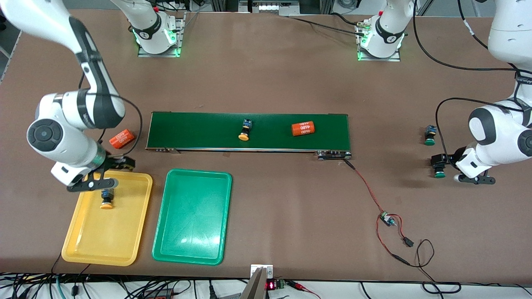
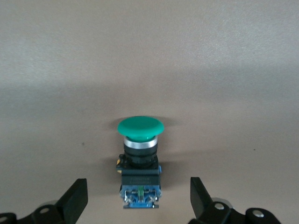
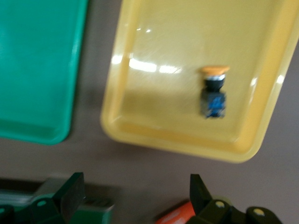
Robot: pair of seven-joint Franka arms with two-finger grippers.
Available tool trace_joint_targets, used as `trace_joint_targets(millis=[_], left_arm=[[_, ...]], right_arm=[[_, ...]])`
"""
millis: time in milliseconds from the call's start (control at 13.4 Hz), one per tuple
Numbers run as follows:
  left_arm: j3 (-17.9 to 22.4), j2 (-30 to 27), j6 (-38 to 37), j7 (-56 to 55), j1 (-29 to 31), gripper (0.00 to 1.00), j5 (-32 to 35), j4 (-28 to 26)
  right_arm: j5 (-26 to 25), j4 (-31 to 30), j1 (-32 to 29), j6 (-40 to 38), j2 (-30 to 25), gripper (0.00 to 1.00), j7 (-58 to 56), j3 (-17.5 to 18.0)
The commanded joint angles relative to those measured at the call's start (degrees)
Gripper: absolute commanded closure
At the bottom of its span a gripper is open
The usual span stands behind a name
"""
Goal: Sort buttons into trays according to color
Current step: 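Grasp a green-capped button with the left gripper while the right gripper returns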
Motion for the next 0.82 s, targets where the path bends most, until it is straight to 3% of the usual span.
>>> trace_joint_targets(millis=[0,75,150,299,523,748], left_arm=[[0.1,1.2,3.0,3.5,0.3,0.15,-1.9,-0.8],[0.1,1.6,3.0,4.0,0.3,0.45,-1.8,-0.8],[0.0,1.8,2.9,4.3,0.2,0.59,-1.9,-0.8],[0.0,1.8,2.4,4.1,0.1,0.71,-1.9,-0.7],[-1.6,0.2,-2.1,3.2,-0.3,0.74,-1.8,0.3],[-6.8,-3.7,-12.3,-1.5,-0.2,0.74,-1.9,1.9]], right_arm=[[4.1,-2.6,5.4,-7.2,-5.3,0.0,7.8,-0.4],[5.8,-2.9,6.5,-8.9,-6.3,0.0,9.7,-0.4],[7.0,-3.6,7.7,-9.7,-7.3,0.0,10.8,-0.4],[8.8,-5.6,9.7,-9.3,-8.7,0.0,13.7,-0.3],[10.7,-6.5,14.7,-7.8,-9.5,0.0,20.9,-0.3],[10.7,-7.3,19.7,-4.8,-8.8,0.0,29.8,-0.3]])
